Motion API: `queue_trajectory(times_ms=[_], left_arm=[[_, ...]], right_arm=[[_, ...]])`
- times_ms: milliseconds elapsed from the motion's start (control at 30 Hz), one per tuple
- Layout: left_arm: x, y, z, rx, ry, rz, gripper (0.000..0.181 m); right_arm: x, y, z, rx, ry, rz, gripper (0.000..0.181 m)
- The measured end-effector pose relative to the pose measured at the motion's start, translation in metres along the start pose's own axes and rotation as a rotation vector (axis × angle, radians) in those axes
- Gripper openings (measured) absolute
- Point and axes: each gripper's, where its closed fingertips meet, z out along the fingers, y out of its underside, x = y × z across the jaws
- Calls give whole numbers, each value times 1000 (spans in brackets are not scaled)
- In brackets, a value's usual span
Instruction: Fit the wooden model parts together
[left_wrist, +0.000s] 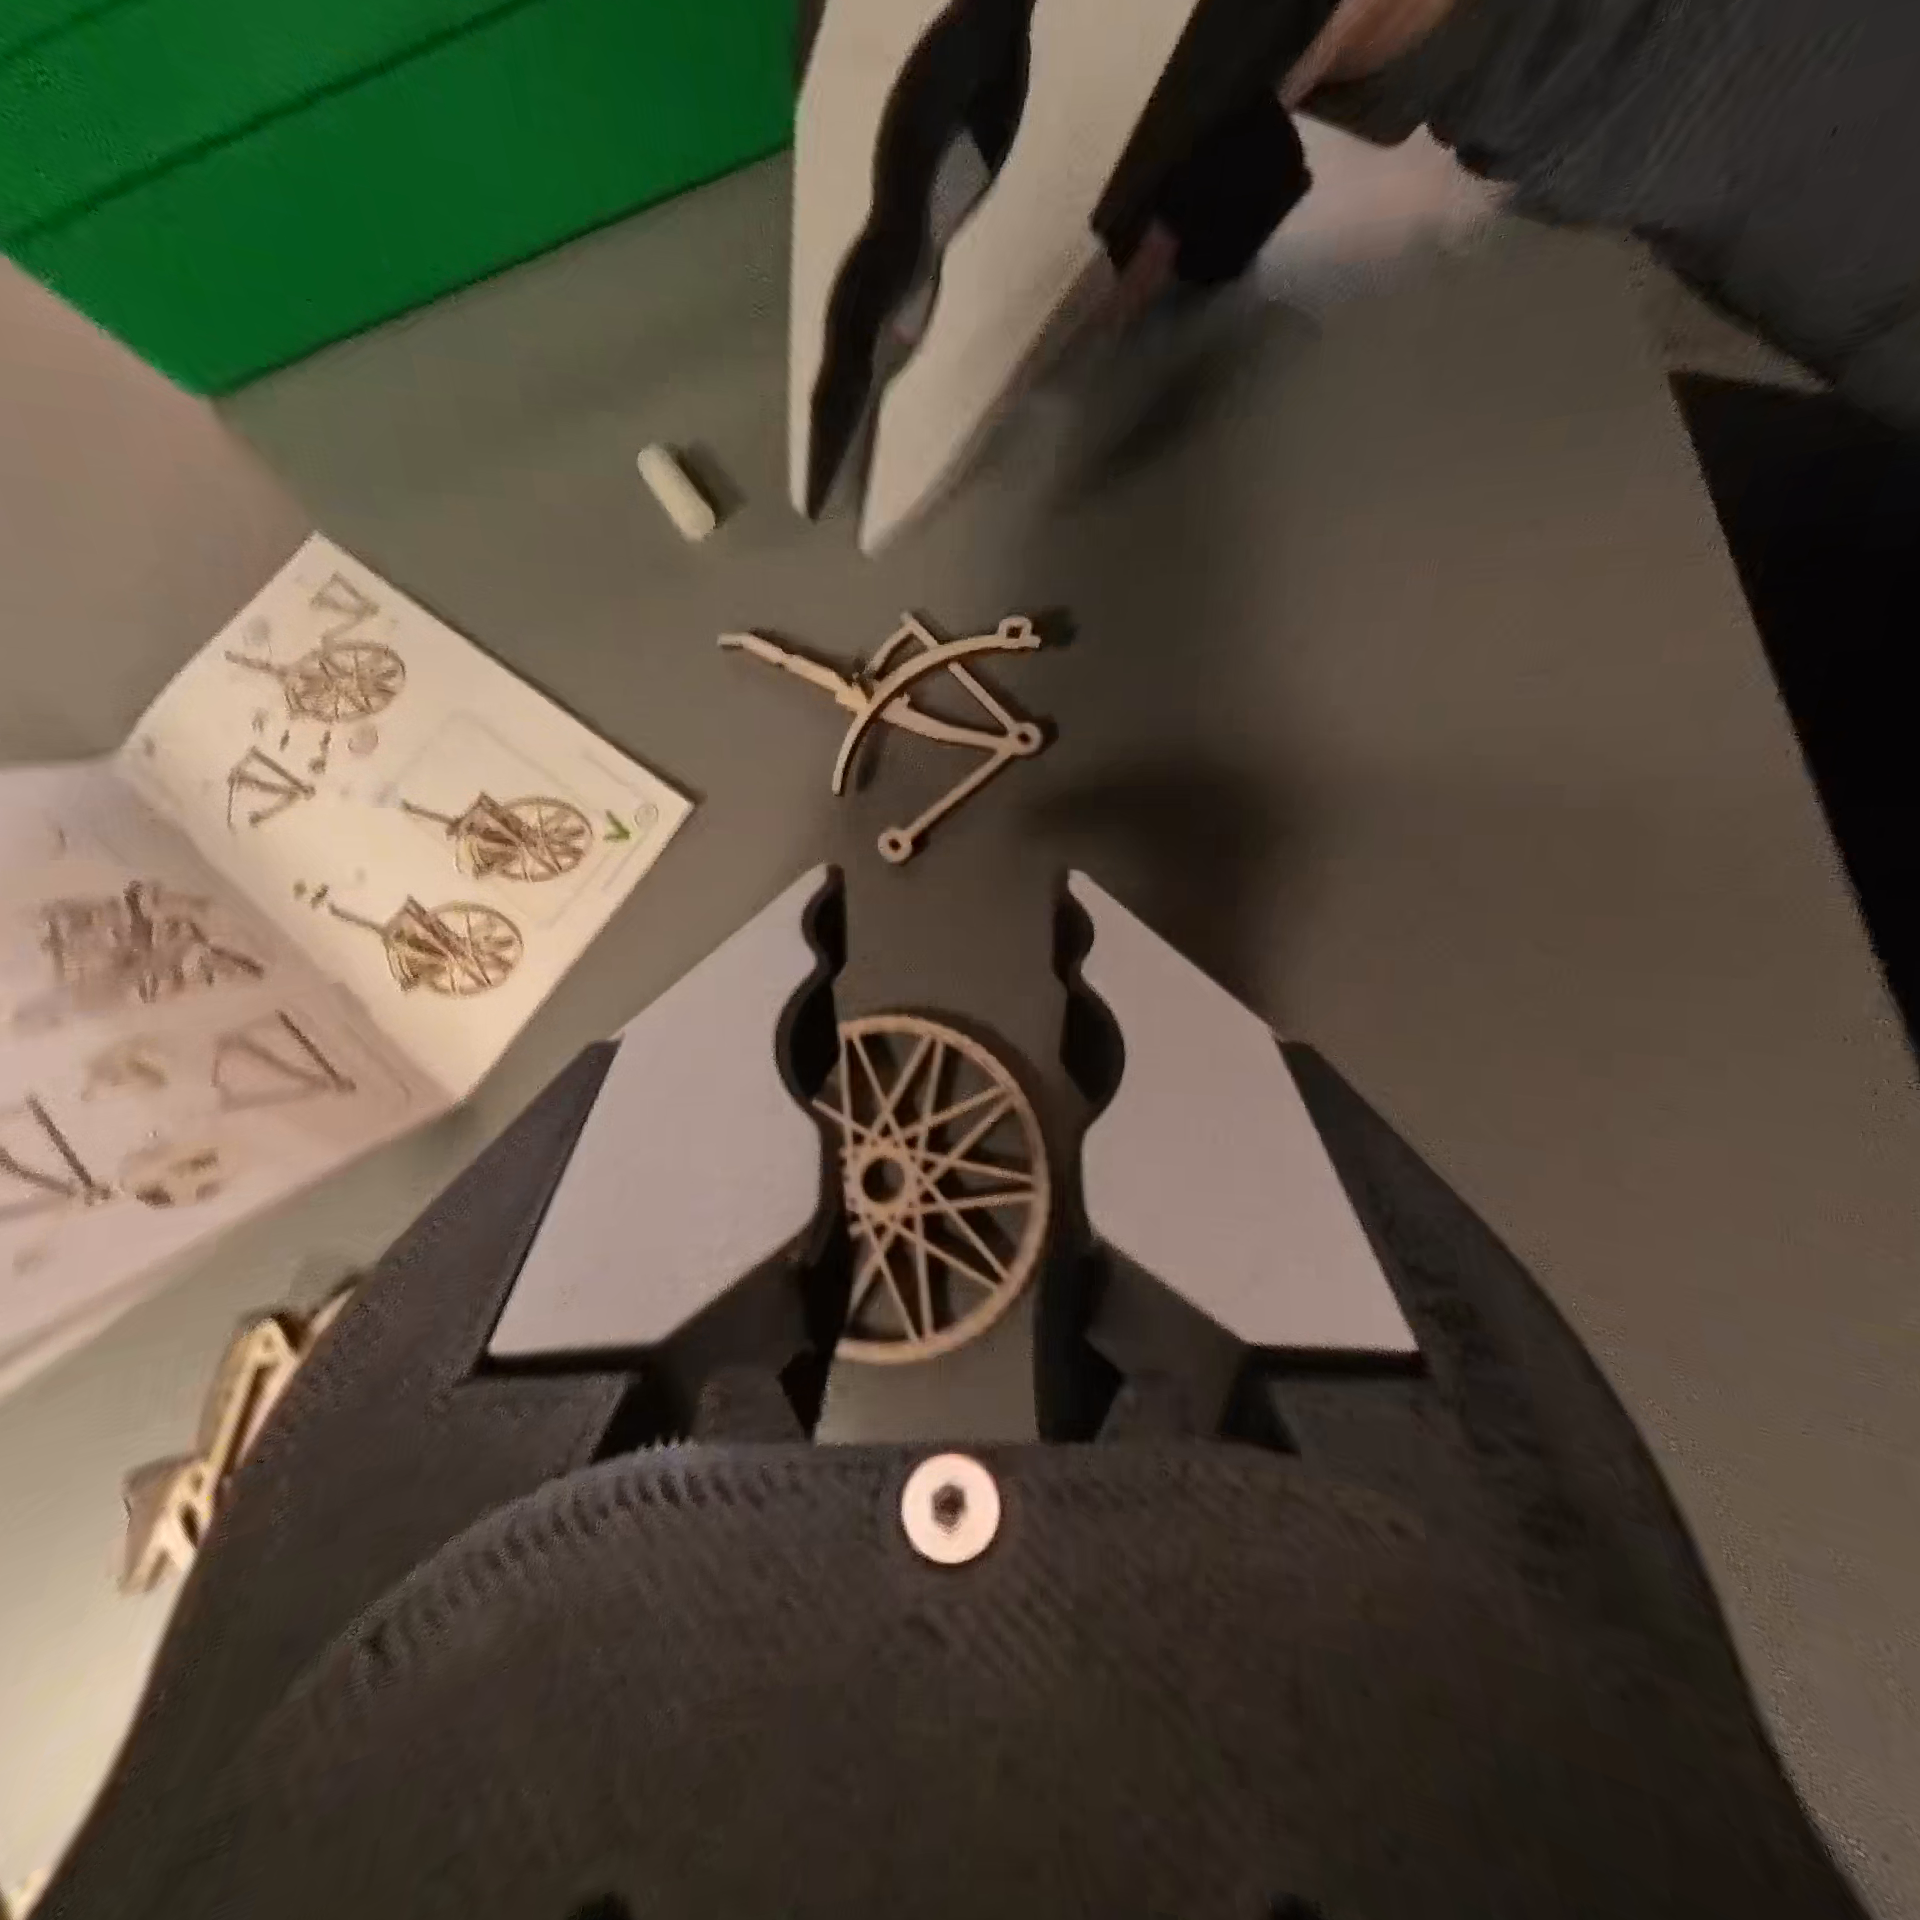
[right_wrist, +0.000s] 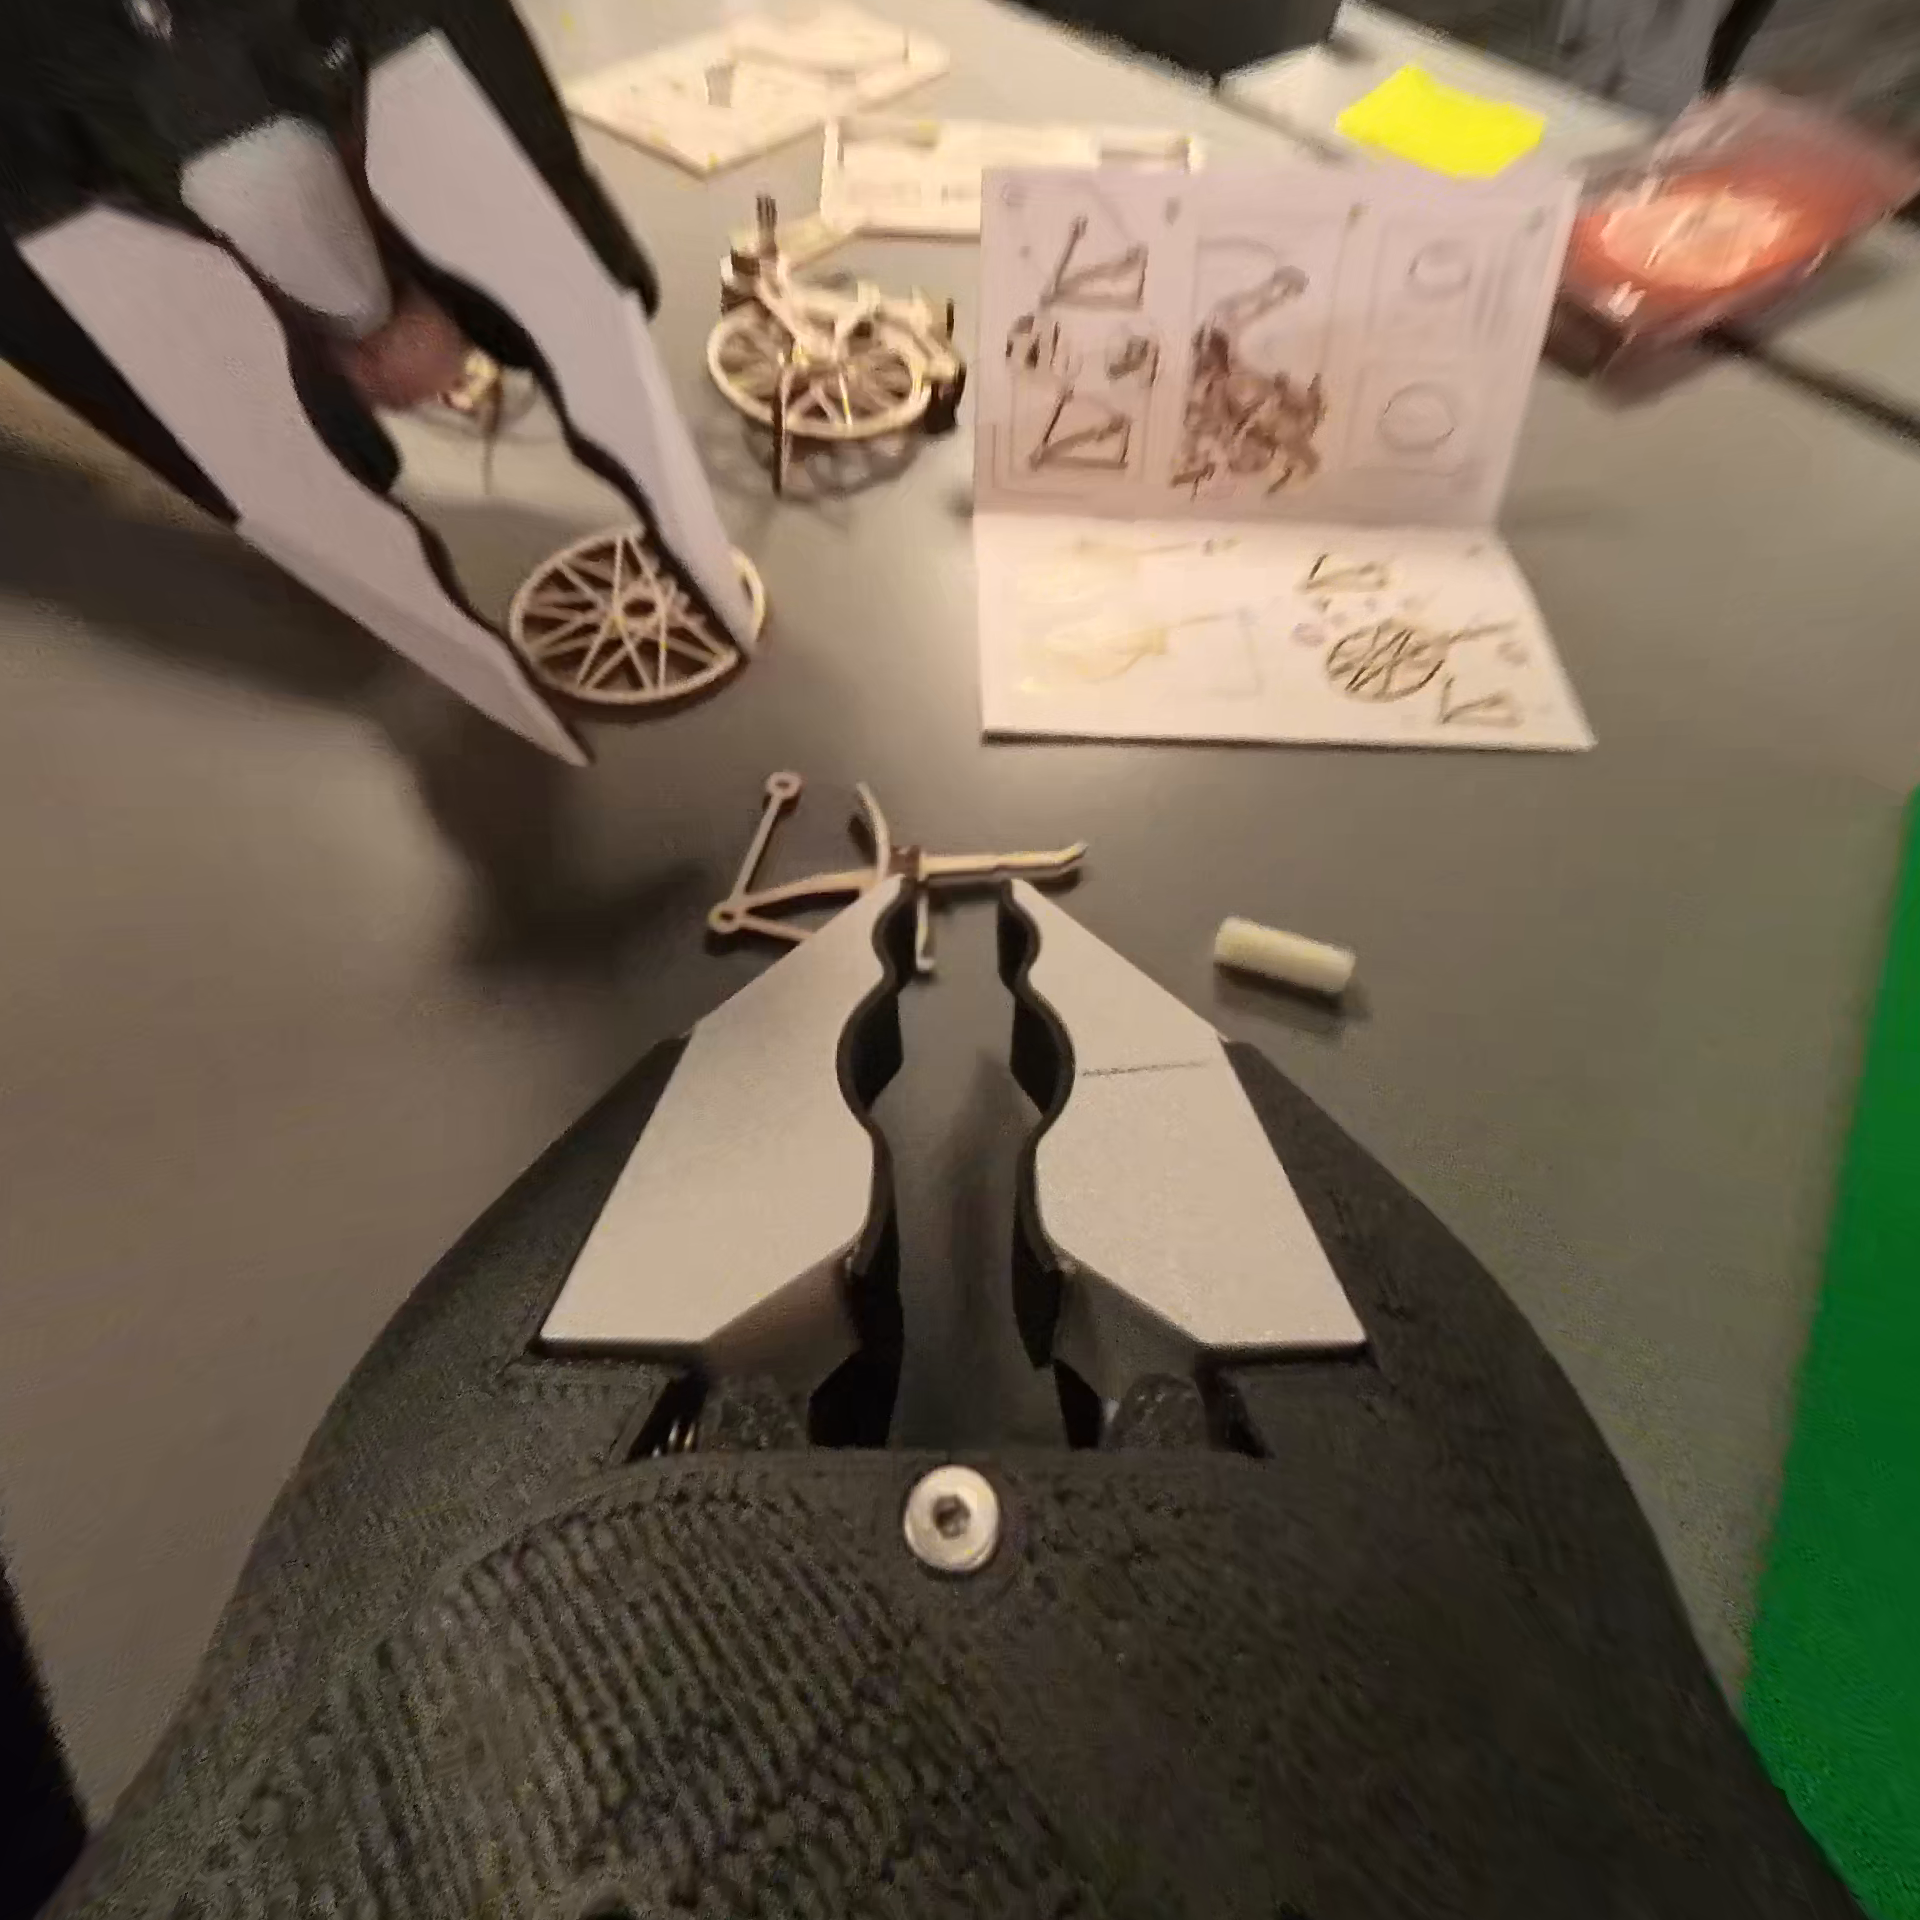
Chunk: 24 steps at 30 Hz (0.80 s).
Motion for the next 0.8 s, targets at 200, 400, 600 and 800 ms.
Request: queue_trajectory(times_ms=[200, 400, 600, 800], left_arm=[[-1, 6, 23, -51, 162, 157, 30], [-4, 4, 28, -82, 195, 274, 20], [-4, 6, 30, -119, 205, 346, 2], [-4, 6, 31, -107, 250, 354, 1]], right_arm=[[-26, 13, 8, -131, 35, 38, 22], [-25, 19, 8, -186, 92, 85, 16], [-26, 23, 10, -243, 91, 31, 7], [-18, 22, 13, -271, 65, -44, 4]])
